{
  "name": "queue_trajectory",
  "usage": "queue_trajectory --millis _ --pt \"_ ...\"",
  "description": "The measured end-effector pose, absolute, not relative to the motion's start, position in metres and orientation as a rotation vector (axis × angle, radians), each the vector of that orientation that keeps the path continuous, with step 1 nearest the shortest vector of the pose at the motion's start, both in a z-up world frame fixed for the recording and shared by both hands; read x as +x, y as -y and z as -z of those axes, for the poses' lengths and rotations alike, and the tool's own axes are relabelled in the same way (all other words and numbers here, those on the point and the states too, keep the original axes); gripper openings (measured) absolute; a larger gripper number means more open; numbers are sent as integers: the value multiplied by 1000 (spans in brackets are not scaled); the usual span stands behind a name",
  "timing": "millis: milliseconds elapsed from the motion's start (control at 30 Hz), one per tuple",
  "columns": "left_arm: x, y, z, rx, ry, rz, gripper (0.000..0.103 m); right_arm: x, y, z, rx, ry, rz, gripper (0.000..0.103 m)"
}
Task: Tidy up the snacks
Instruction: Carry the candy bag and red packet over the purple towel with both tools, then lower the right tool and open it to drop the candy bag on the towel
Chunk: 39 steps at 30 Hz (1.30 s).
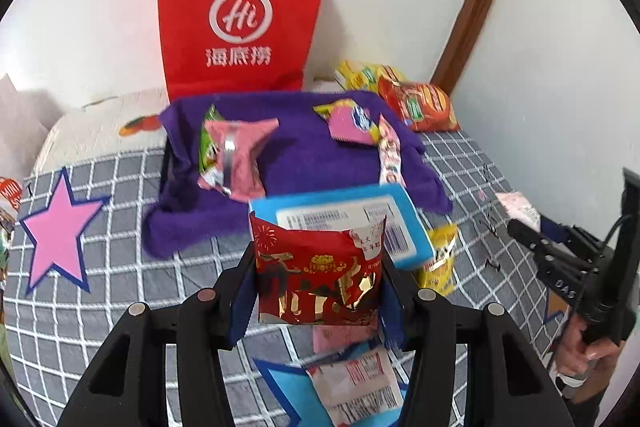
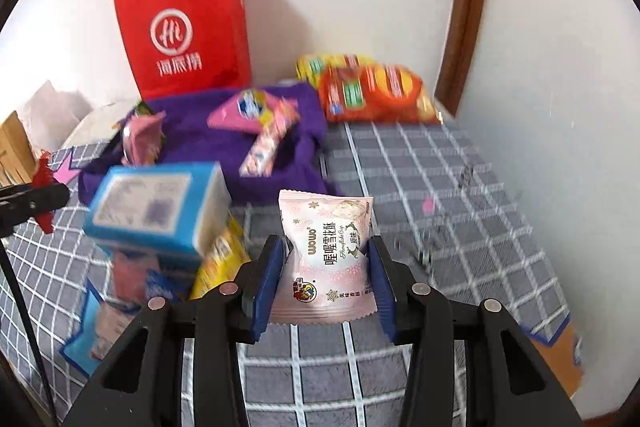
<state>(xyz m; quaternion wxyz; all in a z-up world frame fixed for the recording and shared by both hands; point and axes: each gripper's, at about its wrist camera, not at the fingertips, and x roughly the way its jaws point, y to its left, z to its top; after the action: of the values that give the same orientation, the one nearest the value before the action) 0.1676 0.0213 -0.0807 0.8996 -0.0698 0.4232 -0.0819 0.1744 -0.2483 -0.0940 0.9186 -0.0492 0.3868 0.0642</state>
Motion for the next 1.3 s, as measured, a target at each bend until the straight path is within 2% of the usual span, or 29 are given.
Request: queue_trajectory --millis 300,733,933,1300 --pt "199 -47 49 -116 -830 76 51 217 195 44 -125 -727 -226 43" --pt "257 -76 30 -171 -802 19 51 309 139 33 -53 -805 -338 43" --pt "283 -80 30 -200 -790 -1 51 340 128 50 -23 -861 -396 43" --pt "311 -100 67 -260 -874 -2 51 369 131 103 -39 -1023 -451 43"
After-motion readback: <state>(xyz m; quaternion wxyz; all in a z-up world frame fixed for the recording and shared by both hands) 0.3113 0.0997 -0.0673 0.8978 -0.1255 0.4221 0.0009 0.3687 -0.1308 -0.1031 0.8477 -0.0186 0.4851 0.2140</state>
